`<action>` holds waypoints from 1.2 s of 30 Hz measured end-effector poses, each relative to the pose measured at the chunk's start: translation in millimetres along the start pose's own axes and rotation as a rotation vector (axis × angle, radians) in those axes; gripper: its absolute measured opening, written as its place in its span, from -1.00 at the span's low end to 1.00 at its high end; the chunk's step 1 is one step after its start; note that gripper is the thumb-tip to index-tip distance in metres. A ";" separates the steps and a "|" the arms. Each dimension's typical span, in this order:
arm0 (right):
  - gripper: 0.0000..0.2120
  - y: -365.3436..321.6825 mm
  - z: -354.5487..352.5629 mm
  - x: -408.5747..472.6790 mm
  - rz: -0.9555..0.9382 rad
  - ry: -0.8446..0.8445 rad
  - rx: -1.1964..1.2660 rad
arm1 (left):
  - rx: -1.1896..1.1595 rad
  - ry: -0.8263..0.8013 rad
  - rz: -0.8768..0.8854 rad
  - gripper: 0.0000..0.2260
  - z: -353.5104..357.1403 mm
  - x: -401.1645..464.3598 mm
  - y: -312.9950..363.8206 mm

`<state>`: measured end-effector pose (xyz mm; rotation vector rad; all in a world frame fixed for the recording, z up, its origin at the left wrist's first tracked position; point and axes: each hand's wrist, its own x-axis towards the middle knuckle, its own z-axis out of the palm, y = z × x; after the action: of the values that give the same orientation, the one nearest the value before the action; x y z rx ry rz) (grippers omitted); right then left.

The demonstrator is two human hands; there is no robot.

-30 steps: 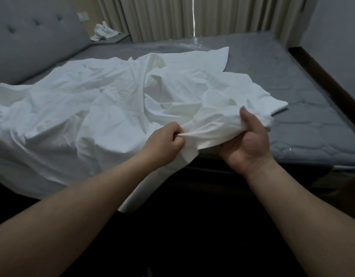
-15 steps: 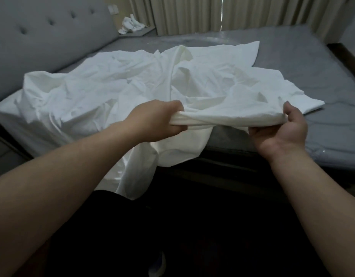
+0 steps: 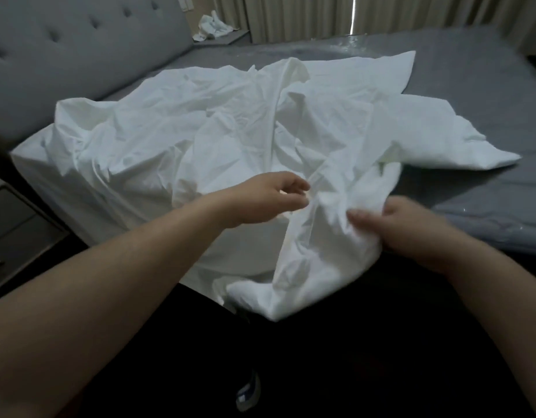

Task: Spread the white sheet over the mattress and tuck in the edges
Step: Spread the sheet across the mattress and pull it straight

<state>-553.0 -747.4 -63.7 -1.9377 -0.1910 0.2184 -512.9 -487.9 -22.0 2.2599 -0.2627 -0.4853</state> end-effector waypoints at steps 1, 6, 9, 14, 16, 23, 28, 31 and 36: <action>-0.82 2.4 3.8 -3.2 0.008 -0.076 -0.222 | -0.044 0.037 0.009 -0.73 10.1 3.0 10.7; -0.32 14.1 21.3 -11.4 0.048 -0.253 -0.398 | 0.136 0.052 -0.031 -0.44 68.6 32.0 44.7; -0.41 15.1 21.5 -18.0 0.078 -0.301 -0.160 | 0.337 0.054 -0.038 -0.42 91.9 42.9 52.5; -0.64 21.5 8.4 -19.6 0.266 -0.240 0.594 | 0.179 0.100 0.095 -0.80 97.6 56.8 52.9; -0.55 25.2 4.4 -12.8 0.325 -0.173 0.758 | 0.100 0.165 0.182 -0.83 90.5 56.4 56.2; -0.27 38.8 -21.0 20.6 0.314 0.190 1.182 | -0.134 -0.385 0.430 -0.89 69.7 31.8 69.0; -0.57 59.7 -40.6 42.1 0.435 0.439 1.133 | 0.168 -0.754 0.244 -0.94 80.8 25.2 62.2; -0.69 62.0 -48.8 50.7 0.288 0.730 1.082 | 0.322 -0.506 0.197 -0.89 91.0 33.6 56.3; -0.72 37.7 -54.7 24.3 -0.187 0.886 0.114 | -0.073 0.155 0.207 -0.55 104.0 60.5 65.1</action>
<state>-515.0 -804.7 -80.5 -1.7204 0.2252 -0.7314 -504.4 -620.9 -52.7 2.1570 -0.3879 -0.2065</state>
